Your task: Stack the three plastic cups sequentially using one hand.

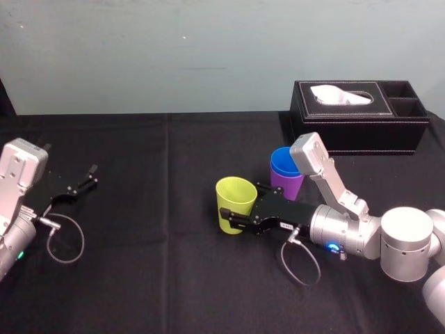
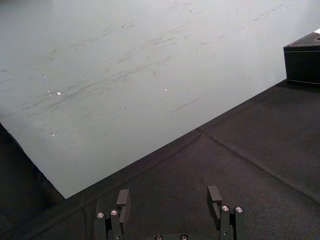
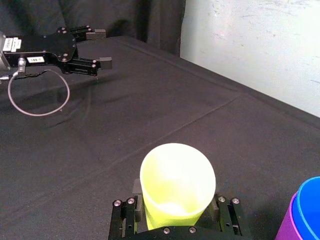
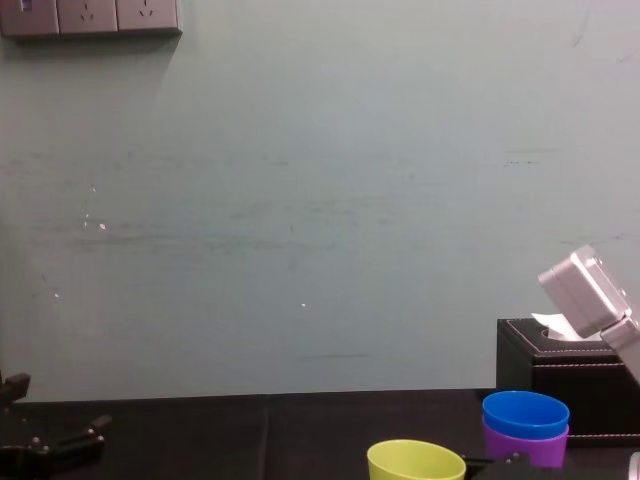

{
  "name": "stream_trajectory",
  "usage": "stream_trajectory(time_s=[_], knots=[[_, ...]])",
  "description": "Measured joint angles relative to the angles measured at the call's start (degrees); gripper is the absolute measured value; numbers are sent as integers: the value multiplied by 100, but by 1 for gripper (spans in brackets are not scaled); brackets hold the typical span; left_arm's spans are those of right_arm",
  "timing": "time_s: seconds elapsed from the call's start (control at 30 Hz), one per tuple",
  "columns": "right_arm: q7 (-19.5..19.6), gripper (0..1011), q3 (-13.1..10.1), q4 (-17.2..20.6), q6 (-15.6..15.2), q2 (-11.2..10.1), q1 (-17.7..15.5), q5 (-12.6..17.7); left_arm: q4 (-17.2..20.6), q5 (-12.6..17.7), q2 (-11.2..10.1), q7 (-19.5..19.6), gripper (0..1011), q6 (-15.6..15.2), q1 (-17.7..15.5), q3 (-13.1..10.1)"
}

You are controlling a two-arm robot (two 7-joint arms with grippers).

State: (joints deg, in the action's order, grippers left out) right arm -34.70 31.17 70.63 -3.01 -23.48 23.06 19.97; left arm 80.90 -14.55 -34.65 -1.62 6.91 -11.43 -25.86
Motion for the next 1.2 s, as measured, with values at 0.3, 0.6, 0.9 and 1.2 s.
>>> stream_trajectory(time_s=[0.3,0.6,0.9,1.2], knots=[[182,739,-92,425,-65,-88,-149,-8,0,0,0,0,1010,0,0,0],[631,739,-282,1103,-232,-197,-399,-87,0,0,0,0,1010,0,0,0],[934,739,-511,1514,-330,-240,-591,-170,0,0,0,0,1010,0,0,0],[1144,739,-855,1830,-457,-307,-735,-159,0,0,0,0,1010,0,0,0]])
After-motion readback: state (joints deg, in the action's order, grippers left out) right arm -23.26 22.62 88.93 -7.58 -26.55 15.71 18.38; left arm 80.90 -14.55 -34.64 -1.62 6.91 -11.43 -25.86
